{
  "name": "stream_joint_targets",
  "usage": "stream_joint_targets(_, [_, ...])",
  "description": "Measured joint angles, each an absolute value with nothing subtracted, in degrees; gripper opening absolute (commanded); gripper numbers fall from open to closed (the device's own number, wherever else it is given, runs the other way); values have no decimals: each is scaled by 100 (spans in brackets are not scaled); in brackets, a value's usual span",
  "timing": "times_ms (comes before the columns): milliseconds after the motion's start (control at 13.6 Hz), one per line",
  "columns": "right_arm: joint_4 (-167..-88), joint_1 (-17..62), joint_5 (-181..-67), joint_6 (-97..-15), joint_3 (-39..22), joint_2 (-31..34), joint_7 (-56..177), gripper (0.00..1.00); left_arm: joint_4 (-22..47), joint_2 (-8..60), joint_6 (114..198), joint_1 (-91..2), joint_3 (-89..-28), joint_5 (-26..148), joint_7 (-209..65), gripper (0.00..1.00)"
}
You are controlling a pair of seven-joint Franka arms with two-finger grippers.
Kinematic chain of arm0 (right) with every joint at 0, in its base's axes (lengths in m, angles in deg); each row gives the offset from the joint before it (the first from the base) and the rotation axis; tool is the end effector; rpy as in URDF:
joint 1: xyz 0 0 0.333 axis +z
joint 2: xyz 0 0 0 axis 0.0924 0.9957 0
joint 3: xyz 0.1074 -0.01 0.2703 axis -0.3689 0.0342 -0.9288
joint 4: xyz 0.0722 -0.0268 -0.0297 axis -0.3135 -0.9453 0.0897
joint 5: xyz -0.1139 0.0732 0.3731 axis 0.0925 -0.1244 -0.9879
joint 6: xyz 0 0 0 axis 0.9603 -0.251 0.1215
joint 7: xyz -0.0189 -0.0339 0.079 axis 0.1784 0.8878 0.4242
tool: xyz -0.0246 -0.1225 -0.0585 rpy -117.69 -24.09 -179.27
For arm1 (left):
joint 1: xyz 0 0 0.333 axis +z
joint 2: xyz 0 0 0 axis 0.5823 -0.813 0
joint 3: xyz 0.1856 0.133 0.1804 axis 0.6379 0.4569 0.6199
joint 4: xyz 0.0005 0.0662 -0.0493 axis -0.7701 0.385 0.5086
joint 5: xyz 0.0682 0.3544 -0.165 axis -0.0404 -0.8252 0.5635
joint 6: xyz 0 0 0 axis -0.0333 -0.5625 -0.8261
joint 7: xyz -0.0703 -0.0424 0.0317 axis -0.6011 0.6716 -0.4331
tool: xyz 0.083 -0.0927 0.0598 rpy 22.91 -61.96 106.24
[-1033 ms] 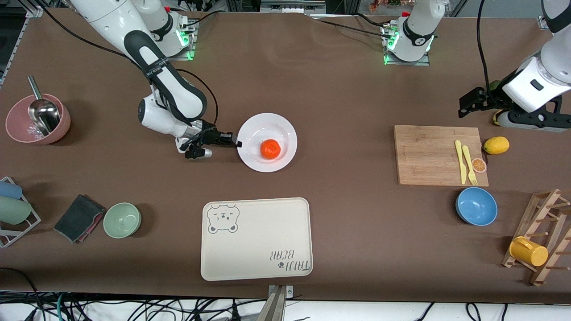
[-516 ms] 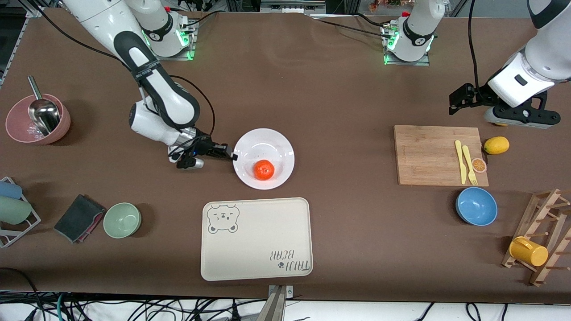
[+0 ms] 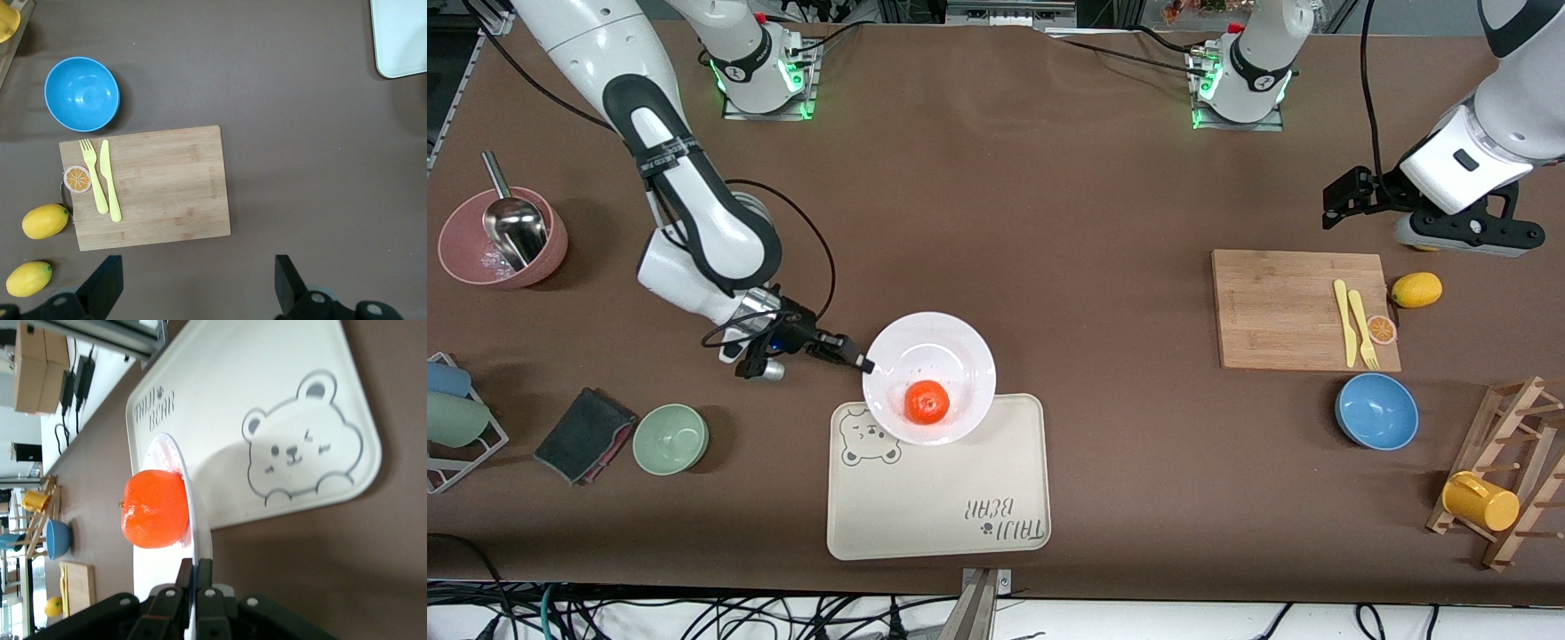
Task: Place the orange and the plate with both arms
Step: 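Slide the plate with the right gripper onto the bear tray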
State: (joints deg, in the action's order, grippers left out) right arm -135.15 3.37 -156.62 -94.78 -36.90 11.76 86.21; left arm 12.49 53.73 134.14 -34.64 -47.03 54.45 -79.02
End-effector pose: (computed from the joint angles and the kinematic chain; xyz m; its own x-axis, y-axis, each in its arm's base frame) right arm 0.6216 0.2105 0.1877 0.9456 -0.3110 0.0956 -0.1407 -0.6559 -0.7416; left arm 0.5463 -0.0595 0.5169 0.9929 -0.1103 -0.0441 -0.1089 -0.9935 0.0333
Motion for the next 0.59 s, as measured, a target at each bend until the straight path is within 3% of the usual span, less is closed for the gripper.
stream_joint_targets(590, [-11717,314,-15661,-9480,-3418,2671,8621,0,1255,5374,13416,-3464,-4703,5445,-7902,100])
